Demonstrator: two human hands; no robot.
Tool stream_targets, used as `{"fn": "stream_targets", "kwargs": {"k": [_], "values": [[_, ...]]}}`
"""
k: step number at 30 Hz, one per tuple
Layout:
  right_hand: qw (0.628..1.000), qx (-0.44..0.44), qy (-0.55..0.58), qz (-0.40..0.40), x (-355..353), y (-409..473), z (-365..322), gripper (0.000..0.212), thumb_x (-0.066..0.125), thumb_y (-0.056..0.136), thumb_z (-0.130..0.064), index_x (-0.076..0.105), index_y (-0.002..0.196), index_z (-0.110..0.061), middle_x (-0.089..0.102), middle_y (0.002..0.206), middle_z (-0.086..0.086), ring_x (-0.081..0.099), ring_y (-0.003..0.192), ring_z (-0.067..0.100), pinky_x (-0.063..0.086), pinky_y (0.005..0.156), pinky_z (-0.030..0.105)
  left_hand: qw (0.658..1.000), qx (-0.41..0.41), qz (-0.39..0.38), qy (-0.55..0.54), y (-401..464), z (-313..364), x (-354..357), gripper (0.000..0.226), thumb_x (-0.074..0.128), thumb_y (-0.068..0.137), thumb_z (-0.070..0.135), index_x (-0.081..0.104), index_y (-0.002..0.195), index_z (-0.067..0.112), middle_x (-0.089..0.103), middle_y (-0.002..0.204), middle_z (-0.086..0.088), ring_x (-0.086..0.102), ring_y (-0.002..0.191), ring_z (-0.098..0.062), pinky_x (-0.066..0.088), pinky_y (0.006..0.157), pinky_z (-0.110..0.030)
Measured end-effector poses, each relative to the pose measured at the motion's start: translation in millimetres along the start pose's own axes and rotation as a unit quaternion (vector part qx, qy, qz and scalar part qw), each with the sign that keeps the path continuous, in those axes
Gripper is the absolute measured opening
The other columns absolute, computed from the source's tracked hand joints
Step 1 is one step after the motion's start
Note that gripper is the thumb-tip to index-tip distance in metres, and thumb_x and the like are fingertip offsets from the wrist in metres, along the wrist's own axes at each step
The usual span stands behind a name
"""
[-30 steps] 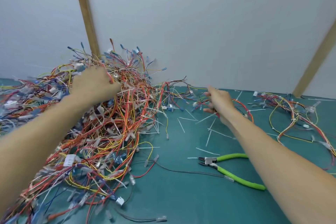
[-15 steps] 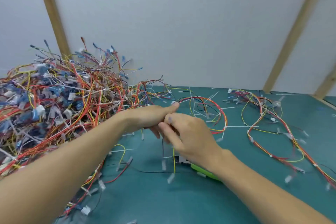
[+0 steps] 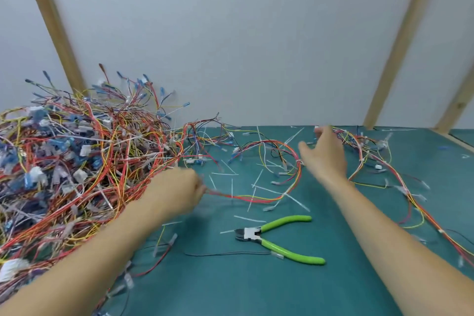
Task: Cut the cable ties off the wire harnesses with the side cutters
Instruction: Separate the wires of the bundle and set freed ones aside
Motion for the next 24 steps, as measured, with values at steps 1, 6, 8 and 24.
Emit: {"fn": "stream_targets", "kwargs": {"k": [1,6,8,24], "values": [[0.997,0.038,-0.039,-0.052,12,9,15,0.044,0.065,0.092,-0.041,0.059,0.126,-0.013,0.066,0.127,0.006,0.059,0.122,0.031,0.047,0.094,0.040,0.999,0.001,-0.021,0.045,-2,6,4,0.025,0.049,0.096,0.035,0.063,0.088,0.016,0.071,0.098,-0.007,0.068,0.094,-0.030,0.051,0.076,-0.033],[0.971,0.095,0.095,-0.199,57,5,31,0.055,0.063,0.092,-0.056,0.043,0.053,-0.023,0.041,0.049,-0.001,0.039,0.049,0.022,0.035,0.058,0.030,0.988,-0.047,0.055,0.134,-2,24,-16,0.026,0.054,0.091,0.026,0.057,0.115,0.016,0.058,0.119,-0.004,0.056,0.114,-0.025,0.044,0.084,-0.034],[0.959,0.106,0.152,-0.213,63,-2,25,0.058,0.062,0.090,-0.066,0.051,0.053,-0.022,0.042,0.048,-0.002,0.038,0.043,0.018,0.034,0.051,0.025,0.985,-0.049,0.127,0.103,-1,27,-34,0.031,0.054,0.088,0.023,0.047,0.118,0.018,0.052,0.119,-0.003,0.053,0.114,-0.024,0.042,0.083,-0.034],[0.945,-0.310,0.049,0.089,10,-114,-74,0.025,0.058,0.095,-0.030,0.053,0.073,-0.019,0.056,0.055,-0.009,0.048,0.065,0.020,0.033,0.070,0.024,0.729,-0.088,0.018,-0.678,10,50,14,0.032,0.045,0.105,0.035,0.070,0.104,0.014,0.078,0.096,-0.005,0.074,0.083,-0.013,0.057,0.071,-0.028]]}}
Point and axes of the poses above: each hand's wrist, its own y-axis towards the middle knuckle, its own x-axis out of the palm, z = x × y, the point moved 9 cm from there along y, towards the middle knuckle
